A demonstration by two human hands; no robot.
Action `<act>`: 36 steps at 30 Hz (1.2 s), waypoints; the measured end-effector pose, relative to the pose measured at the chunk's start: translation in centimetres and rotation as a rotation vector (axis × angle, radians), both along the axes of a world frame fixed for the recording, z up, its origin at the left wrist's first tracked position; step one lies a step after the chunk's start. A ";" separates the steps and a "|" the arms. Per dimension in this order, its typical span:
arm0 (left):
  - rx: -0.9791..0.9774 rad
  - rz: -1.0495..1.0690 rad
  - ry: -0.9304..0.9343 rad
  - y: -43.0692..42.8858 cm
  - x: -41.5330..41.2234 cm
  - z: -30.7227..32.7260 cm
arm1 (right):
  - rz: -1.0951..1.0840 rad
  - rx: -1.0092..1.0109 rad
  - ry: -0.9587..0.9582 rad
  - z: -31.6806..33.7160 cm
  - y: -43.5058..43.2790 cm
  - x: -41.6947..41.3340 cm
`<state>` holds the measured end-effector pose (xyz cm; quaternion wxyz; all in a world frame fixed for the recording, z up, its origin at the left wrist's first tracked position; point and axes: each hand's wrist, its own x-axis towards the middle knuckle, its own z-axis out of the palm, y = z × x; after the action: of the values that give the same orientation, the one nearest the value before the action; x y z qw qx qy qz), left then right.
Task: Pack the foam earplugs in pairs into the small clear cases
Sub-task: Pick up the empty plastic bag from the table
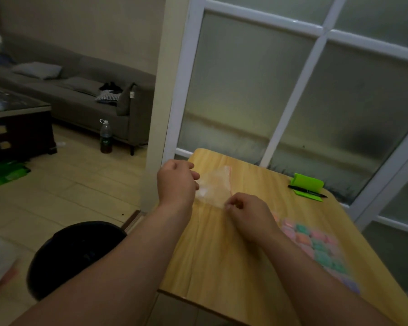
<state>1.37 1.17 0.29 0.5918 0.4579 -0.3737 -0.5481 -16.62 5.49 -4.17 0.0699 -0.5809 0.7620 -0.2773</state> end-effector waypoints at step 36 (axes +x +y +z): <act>-0.288 -0.580 -0.299 1.9 2.2 0.0 | 0.120 -0.199 -0.443 6.4 11.1 -1.7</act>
<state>3.57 3.07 0.29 0.4089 0.3198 -0.6440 -0.5619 -18.33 16.61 2.28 0.1941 -0.5541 0.6612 -0.4671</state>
